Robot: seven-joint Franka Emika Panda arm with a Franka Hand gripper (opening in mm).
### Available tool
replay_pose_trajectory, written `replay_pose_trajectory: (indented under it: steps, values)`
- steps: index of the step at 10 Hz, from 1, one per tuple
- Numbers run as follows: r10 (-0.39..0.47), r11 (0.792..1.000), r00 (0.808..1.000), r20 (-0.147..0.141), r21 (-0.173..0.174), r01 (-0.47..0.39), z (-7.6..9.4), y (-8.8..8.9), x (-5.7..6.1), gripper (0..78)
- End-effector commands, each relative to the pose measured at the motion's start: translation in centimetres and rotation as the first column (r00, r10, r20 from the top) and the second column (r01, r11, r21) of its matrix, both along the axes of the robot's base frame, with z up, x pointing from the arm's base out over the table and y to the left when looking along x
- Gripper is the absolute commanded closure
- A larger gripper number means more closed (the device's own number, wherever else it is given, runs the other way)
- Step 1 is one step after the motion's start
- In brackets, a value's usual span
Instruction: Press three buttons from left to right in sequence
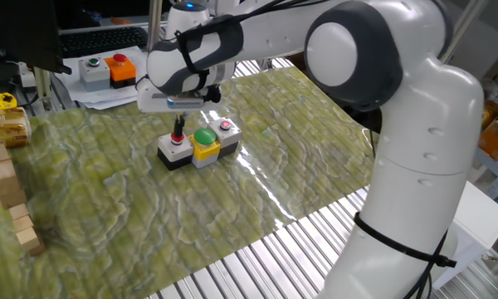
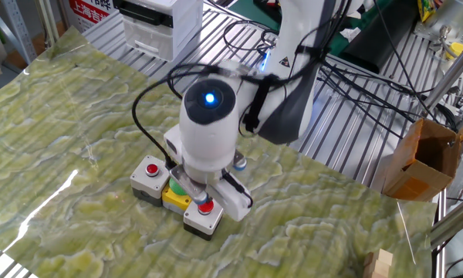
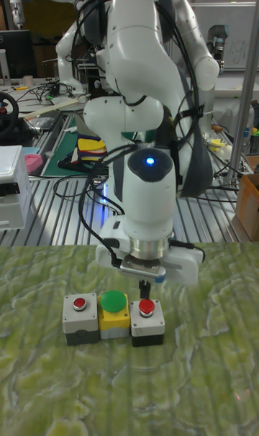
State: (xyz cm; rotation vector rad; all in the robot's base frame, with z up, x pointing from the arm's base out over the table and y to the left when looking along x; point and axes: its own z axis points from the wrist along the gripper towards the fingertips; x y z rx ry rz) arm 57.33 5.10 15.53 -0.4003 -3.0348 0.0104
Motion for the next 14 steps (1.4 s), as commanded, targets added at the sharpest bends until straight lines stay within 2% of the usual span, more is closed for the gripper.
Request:
replay_pose_trajectory:
  steps: [1,3,5,9,14]
  values:
    - [0.010,1.000,0.998,-0.068,-0.009,-0.011,8.5,-4.0,-1.7,76.2]
    - [0.050,0.998,0.997,-0.052,-0.024,-0.052,8.2,-5.7,-0.5,76.2]
    - [0.088,0.996,0.994,-0.058,-0.016,-0.089,8.1,-7.3,0.2,76.2]
    - [0.102,0.995,0.993,-0.056,-0.014,-0.103,7.7,-8.3,0.2,76.2]
    - [0.095,0.995,0.993,-0.064,-0.017,-0.096,8.1,-9.0,0.0,76.2]
